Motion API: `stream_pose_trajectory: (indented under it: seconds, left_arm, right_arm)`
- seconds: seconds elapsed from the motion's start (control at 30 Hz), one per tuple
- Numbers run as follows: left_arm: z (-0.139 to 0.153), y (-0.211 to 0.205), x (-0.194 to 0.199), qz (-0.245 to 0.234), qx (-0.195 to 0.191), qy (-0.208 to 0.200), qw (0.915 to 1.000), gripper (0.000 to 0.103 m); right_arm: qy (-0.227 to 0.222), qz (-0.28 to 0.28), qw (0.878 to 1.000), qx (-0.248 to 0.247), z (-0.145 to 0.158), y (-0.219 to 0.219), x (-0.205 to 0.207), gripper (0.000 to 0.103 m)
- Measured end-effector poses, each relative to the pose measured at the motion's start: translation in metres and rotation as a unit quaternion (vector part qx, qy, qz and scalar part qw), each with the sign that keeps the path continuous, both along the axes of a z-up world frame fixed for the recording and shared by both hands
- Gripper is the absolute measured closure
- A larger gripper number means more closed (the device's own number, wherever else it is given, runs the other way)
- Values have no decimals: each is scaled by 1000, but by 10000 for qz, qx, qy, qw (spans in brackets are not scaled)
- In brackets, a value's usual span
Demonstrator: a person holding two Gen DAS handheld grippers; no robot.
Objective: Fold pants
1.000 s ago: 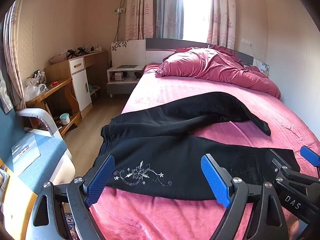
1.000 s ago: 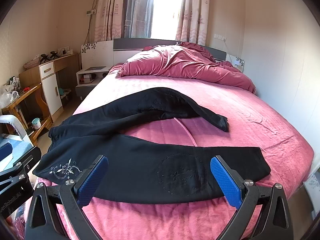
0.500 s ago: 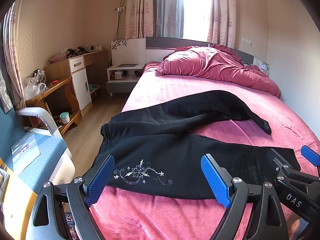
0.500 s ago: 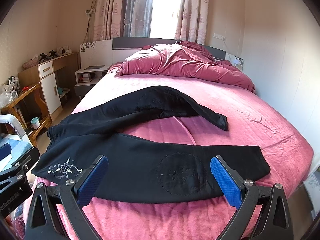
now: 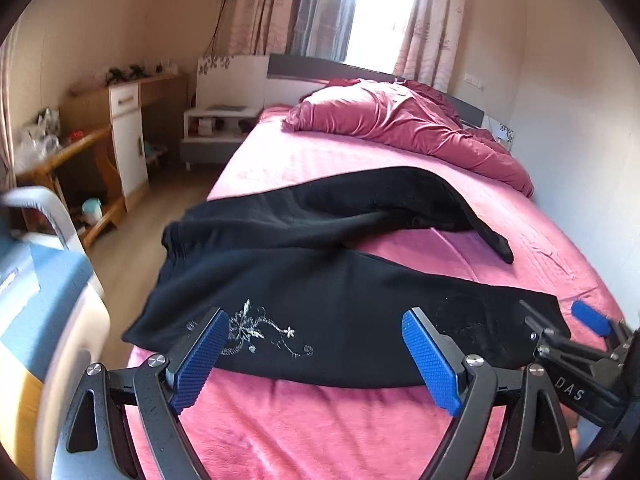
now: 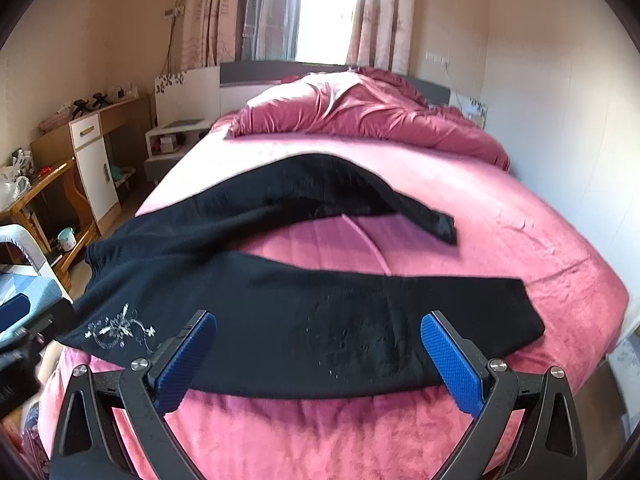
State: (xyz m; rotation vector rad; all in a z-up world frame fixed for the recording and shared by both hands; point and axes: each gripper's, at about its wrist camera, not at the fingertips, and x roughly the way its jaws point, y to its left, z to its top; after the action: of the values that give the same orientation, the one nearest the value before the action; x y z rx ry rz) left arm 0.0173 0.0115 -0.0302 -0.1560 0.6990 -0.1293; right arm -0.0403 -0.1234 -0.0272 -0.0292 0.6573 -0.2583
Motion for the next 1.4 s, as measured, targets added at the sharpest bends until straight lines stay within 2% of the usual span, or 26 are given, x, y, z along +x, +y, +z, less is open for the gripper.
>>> stream_pose_trajectory:
  seconds: [0.07,0.13,0.17,0.2,0.27,0.3,0.33,0.37,0.4,0.43,0.53,0.6,0.67,0.73,0.8,0.9,0.97,1.07,1.2,1.23,1.3,1.37,1.4]
  left_arm:
    - [-6,2,6,87,316,-163,9993,13]
    - [-15,3,16,131,779,15,9969,13]
    - [-21,7,22,106,954,227,9951,13]
    - [-30,15,33,9,849,491,9952,13]
    - [-46,36,49,-123,239,992,9947,13]
    - [-54,48,57,-89,21,1245,9922,12]
    - [-64,62,62,-26,-364,1487,9882,12]
    - [-71,75,65,99,-647,1551,9857,12]
    - [-79,93,67,355,-762,1630,9830,12]
    - [-84,99,66,432,-910,1514,9833,12]
    - [-96,130,60,704,-915,1636,9797,5]
    - [-103,143,60,749,-926,1774,9769,4]
    - [-108,155,62,947,-975,1882,9727,6]
    - [-119,162,67,1085,-1219,2056,9649,14]
    - [-127,166,69,1276,-1272,2212,9585,31]
    - [-139,165,80,1326,-1477,2249,9540,41]
    - [-146,161,88,1354,-1584,2359,9491,42]
    - [-147,157,95,1461,-1429,2384,9494,52]
    - [-147,153,108,1346,-1373,2365,9524,83]
    - [-146,153,108,1335,-1309,2358,9536,87]
    - [-142,156,108,1293,-1239,2340,9556,94]
    - [-136,156,107,1258,-1184,2304,9577,95]
    - [-131,156,109,1226,-1136,2275,9593,95]
  right_arm:
    - [104,82,9998,118,-9,-4,4,0]
    - [243,256,9983,470,-20,-13,9,0]
    - [333,327,9962,736,-26,-21,12,0]
    - [465,400,9923,1077,-35,-31,16,0]
    - [743,383,9839,1577,-51,-53,20,0]
    - [872,346,9793,1794,-59,-64,22,0]
    - [946,297,9744,2020,-66,-76,22,0]
    - [998,142,9691,2253,-74,-94,21,0]
    - [1091,3,9656,2359,-79,-105,21,0]
    - [1197,-151,9614,2474,-86,-119,20,0]
    - [1229,-630,9516,2745,-104,-161,10,1]
    - [1239,-874,9432,2957,-113,-183,5,2]
    - [1173,-1108,9326,3228,-121,-207,0,10]
    - [1116,-1337,9224,3448,-127,-228,-4,12]
    - [959,-1585,9107,3692,-130,-248,-10,17]
    - [745,-2011,8977,3848,-135,-280,-17,23]
    - [582,-2254,8885,3954,-138,-301,-21,30]
    - [337,-2569,8718,4158,-142,-334,-23,35]
    - [122,-2834,8526,4389,-151,-366,-10,46]
    - [89,-2876,8499,4414,-152,-371,-4,49]
    - [86,-2974,8506,4335,-149,-377,7,56]
    - [128,-3013,8536,4248,-143,-381,20,81]
    - [213,-3018,8579,4152,-139,-381,25,84]
